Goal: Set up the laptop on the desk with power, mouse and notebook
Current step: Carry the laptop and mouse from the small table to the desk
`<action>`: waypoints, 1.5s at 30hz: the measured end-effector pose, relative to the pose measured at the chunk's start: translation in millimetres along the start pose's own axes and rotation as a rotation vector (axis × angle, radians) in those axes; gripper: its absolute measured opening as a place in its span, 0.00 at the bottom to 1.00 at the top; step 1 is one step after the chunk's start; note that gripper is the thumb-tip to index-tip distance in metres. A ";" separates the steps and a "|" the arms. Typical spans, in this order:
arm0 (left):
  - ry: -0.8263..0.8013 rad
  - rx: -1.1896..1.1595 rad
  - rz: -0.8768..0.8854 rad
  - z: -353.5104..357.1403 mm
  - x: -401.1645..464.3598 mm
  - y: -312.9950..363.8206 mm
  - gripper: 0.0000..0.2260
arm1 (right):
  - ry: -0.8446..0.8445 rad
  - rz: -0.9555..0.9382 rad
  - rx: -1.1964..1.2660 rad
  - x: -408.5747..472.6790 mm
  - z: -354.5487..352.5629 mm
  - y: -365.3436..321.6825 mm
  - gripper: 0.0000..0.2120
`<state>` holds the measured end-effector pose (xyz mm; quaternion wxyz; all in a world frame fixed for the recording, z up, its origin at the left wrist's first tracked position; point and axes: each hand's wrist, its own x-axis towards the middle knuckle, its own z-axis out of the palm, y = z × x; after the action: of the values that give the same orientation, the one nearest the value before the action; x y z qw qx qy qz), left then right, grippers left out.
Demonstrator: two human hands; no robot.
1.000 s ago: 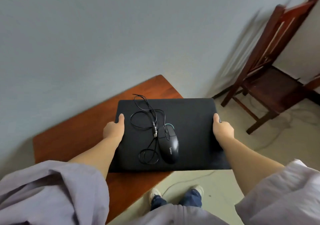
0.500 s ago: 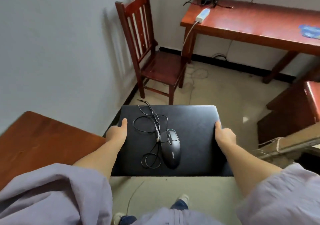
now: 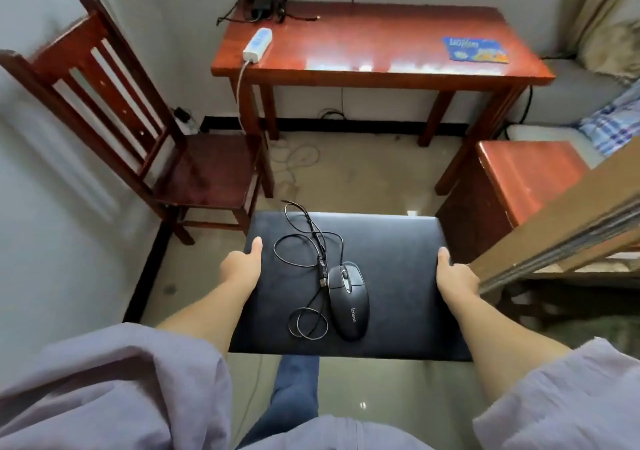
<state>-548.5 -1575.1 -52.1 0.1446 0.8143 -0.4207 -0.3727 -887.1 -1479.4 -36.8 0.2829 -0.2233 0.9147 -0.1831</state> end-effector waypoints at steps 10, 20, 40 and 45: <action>-0.072 0.089 0.186 39.3 126.9 198.9 0.32 | 0.098 0.156 0.142 128.7 -23.4 -110.9 0.33; -0.091 0.102 0.285 120.1 218.3 391.8 0.33 | 0.182 0.148 0.183 305.5 -68.1 -208.8 0.34; 0.012 0.051 0.177 233.1 419.7 688.6 0.31 | 0.088 -0.019 0.050 651.4 -118.0 -467.4 0.33; 0.014 0.204 0.168 231.1 494.6 742.1 0.31 | 0.054 -0.039 0.004 714.7 -97.8 -539.8 0.34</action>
<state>-963.4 -2397.6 -41.8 0.0949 0.7894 -0.5220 -0.3089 -1310.2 -2274.8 -23.6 0.2550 -0.2355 0.9170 -0.1963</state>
